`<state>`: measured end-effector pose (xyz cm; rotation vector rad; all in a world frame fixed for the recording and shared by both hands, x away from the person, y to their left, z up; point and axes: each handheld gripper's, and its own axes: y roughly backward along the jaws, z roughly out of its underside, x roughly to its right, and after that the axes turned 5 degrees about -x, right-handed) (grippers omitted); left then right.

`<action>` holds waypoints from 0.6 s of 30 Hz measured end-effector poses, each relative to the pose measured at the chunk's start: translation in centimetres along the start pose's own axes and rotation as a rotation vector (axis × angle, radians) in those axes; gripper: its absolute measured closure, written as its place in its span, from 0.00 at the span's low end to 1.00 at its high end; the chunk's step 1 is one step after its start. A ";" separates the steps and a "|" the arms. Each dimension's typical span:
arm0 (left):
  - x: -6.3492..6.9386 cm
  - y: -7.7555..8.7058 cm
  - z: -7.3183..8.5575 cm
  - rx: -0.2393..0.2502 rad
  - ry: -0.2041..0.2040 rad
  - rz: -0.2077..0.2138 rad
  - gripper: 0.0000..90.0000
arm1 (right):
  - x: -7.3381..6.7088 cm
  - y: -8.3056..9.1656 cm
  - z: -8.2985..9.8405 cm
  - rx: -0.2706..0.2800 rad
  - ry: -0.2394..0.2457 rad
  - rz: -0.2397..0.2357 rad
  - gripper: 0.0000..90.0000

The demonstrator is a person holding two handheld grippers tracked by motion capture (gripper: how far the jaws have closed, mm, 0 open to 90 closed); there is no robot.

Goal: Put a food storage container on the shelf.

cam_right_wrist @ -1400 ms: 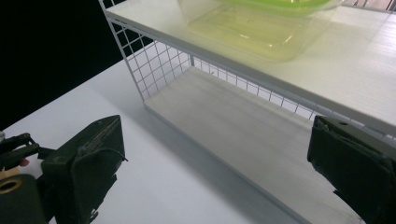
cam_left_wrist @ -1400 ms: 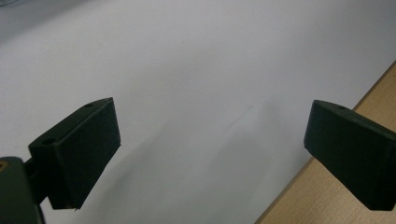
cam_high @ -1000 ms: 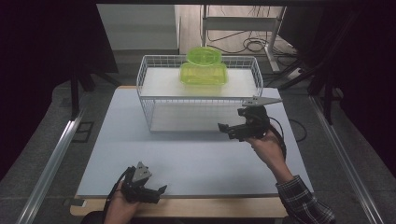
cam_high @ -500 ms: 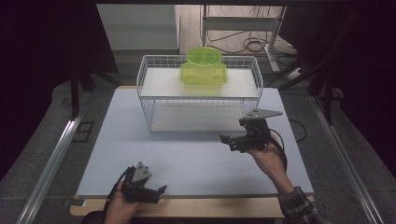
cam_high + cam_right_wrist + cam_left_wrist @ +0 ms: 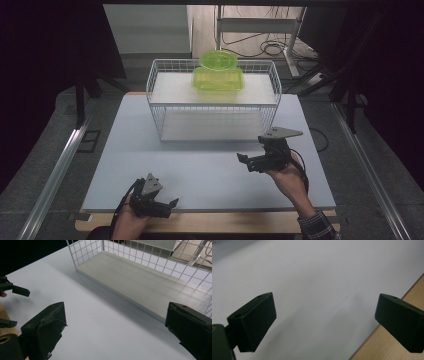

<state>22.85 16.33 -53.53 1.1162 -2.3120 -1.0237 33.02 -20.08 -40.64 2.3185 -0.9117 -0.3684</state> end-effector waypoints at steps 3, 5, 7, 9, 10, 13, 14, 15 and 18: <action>0.0 0.0 0.0 0.000 0.000 -0.001 0.04 | -0.1 -0.1 0.9 -0.007 0.000 0.008 0.04; 0.0 0.0 0.0 0.000 0.000 -0.001 0.04 | -0.1 -0.1 1.2 -0.009 -0.003 0.009 0.04; 0.0 0.0 0.0 0.000 -0.001 -0.001 0.04 | 0.0 -0.2 1.8 -0.011 -0.007 0.009 0.04; 0.0 0.0 0.0 0.000 0.001 -0.002 0.04 | 0.1 -0.3 2.6 -0.017 -0.019 0.014 0.04; 0.0 0.0 0.0 0.000 0.002 0.000 0.04 | 0.1 -0.3 2.6 -0.017 -0.019 0.014 0.04; 0.0 0.0 0.0 -0.001 0.001 0.001 0.04 | 0.2 -0.4 3.7 -0.024 -0.027 0.026 0.04; 0.0 0.0 0.0 -0.001 0.001 0.001 0.04 | 0.3 -0.5 4.0 -0.024 -0.027 0.030 0.04; 0.0 0.0 0.0 -0.002 0.000 0.000 0.04 | 0.3 -0.5 4.3 -0.023 -0.027 0.035 0.04; 0.0 -0.1 0.0 -0.002 0.000 0.001 0.04 | 0.4 -0.6 4.8 -0.024 -0.032 0.038 0.04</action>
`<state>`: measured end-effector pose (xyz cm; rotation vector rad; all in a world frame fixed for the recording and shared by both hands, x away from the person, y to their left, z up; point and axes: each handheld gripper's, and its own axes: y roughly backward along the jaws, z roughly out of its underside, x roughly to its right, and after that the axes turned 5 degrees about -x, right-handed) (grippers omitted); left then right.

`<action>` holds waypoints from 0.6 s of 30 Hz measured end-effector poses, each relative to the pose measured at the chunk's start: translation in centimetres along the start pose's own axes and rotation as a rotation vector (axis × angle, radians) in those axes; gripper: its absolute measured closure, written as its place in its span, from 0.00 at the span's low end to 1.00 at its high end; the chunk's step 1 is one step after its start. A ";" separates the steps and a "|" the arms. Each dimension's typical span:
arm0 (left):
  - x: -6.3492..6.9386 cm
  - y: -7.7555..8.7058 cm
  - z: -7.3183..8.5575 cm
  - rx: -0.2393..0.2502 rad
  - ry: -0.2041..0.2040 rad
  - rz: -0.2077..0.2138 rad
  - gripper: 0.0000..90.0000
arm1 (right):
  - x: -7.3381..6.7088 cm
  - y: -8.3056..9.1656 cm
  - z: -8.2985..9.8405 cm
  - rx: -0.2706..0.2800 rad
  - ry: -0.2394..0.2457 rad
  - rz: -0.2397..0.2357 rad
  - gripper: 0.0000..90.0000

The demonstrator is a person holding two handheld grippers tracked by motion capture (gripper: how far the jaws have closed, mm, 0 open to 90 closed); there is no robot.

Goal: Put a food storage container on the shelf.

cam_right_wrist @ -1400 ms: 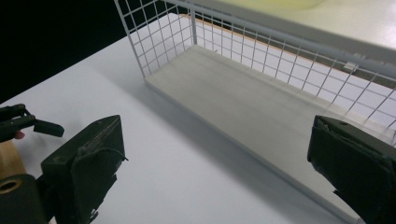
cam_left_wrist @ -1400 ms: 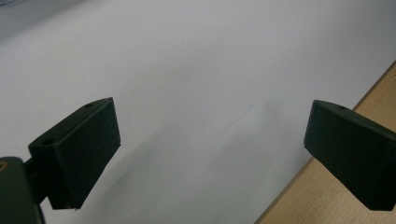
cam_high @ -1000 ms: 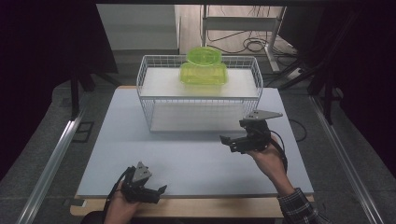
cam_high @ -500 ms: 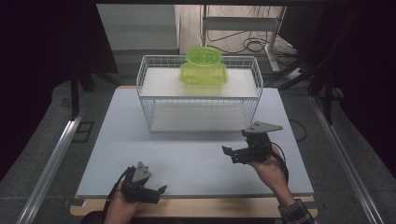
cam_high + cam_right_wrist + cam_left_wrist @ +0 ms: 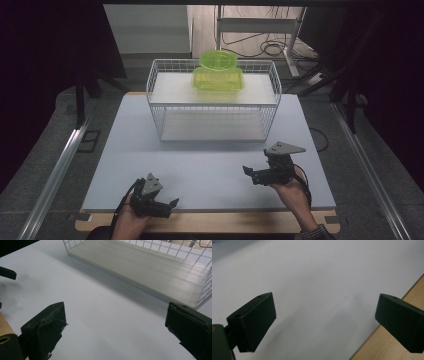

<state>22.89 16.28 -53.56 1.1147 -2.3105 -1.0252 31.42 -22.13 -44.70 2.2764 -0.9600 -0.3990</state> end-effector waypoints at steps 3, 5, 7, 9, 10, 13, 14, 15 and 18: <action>0.0 0.0 0.0 -0.002 0.000 0.000 0.03 | 0.0 -0.3 1.1 -0.005 0.001 0.009 0.04; 0.0 0.0 0.0 -0.002 0.000 0.000 0.03 | 0.0 -0.5 1.6 -0.016 0.005 0.012 0.04; 0.0 0.0 0.0 -0.004 0.001 -0.001 0.03 | 0.1 -0.7 2.1 -0.025 0.006 0.014 0.03; 0.0 -0.1 0.0 -0.007 0.005 0.001 0.03 | 0.1 -0.7 2.5 -0.031 0.006 0.016 0.03; 0.0 -0.1 0.0 -0.007 0.005 0.001 0.03 | 0.1 -0.7 2.5 -0.031 0.006 0.016 0.03; 0.1 -0.1 0.0 -0.009 0.010 0.002 0.03 | 0.2 -0.9 3.4 -0.040 0.004 0.018 0.03; 0.1 -0.1 0.0 -0.009 0.010 0.002 0.03 | 0.2 -0.9 3.4 -0.040 0.004 0.018 0.03; 0.1 -0.1 0.0 -0.007 0.010 0.002 0.03 | 0.2 -1.0 3.7 -0.048 0.003 0.022 0.03; 0.1 -0.1 0.0 -0.006 0.014 0.003 0.03 | 0.3 -1.3 4.5 -0.077 -0.003 0.025 0.03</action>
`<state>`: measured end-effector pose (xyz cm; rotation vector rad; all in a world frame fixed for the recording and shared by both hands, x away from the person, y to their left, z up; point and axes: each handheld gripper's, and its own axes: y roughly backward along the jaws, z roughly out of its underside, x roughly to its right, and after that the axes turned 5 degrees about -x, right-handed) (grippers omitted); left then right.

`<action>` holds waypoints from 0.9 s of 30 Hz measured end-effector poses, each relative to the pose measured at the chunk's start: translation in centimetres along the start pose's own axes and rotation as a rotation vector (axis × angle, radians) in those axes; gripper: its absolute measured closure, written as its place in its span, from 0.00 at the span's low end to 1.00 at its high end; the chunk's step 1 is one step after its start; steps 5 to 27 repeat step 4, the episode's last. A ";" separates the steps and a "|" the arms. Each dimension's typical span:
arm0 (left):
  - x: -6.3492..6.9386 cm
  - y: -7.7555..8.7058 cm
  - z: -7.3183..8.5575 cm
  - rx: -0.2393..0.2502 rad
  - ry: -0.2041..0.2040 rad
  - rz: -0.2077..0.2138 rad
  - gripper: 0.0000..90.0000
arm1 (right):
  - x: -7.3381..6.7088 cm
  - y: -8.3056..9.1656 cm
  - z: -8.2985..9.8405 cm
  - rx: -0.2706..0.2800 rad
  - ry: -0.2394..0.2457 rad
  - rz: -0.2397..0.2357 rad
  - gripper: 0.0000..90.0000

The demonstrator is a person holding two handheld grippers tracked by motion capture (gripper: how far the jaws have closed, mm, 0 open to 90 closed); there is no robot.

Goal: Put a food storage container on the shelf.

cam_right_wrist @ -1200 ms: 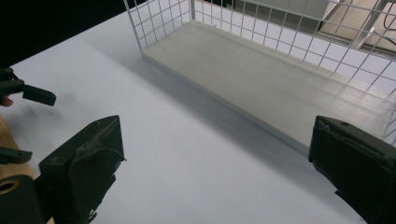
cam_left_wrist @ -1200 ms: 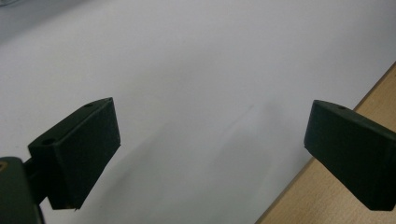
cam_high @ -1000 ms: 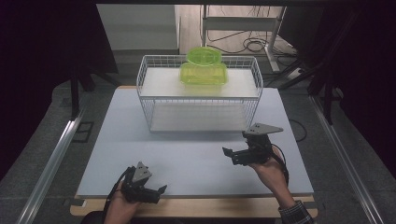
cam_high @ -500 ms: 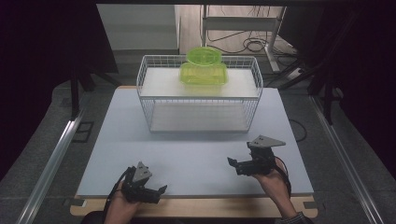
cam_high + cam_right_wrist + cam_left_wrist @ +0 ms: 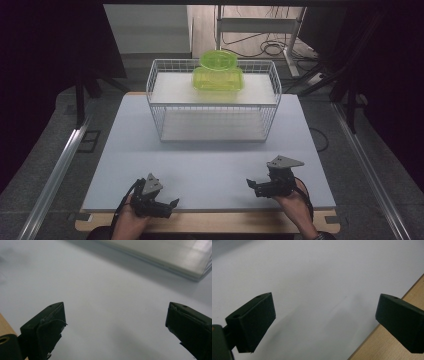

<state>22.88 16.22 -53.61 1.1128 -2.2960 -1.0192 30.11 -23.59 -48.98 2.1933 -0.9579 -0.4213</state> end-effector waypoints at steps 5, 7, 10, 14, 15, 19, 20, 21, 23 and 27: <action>0.0 0.0 -0.1 -0.001 0.000 -0.002 0.03 | 0.1 -0.4 0.7 -0.028 -0.002 0.016 0.03; 0.0 0.0 -0.1 -0.001 0.000 -0.002 0.03 | 0.1 -0.4 0.7 -0.028 -0.002 0.016 0.03; 0.0 0.0 -0.1 -0.001 0.000 -0.002 0.03 | 0.1 -0.4 0.7 -0.028 -0.002 0.016 0.03; 0.0 0.0 -0.1 -0.001 0.000 -0.002 0.03 | 0.1 -0.4 0.7 -0.028 -0.002 0.016 0.03; 0.0 0.0 -0.1 -0.001 0.000 -0.002 0.03 | 0.1 -0.4 0.7 -0.028 -0.002 0.016 0.03; 0.0 0.0 -0.1 -0.001 0.000 -0.002 0.03 | 0.1 -0.4 0.7 -0.028 -0.002 0.016 0.03; 0.0 0.0 -0.1 -0.001 0.000 -0.002 0.03 | 0.1 -0.4 0.7 -0.028 -0.002 0.016 0.03; 0.0 0.0 -0.1 -0.001 0.000 -0.002 0.03 | 0.1 -0.4 0.7 -0.028 -0.002 0.016 0.03; 0.0 0.0 -0.1 -0.001 0.000 -0.002 0.03 | 0.1 -0.4 0.7 -0.028 -0.002 0.016 0.03; 0.0 0.0 -0.1 -0.001 0.000 -0.002 0.03 | 0.1 -0.4 0.7 -0.028 -0.002 0.016 0.03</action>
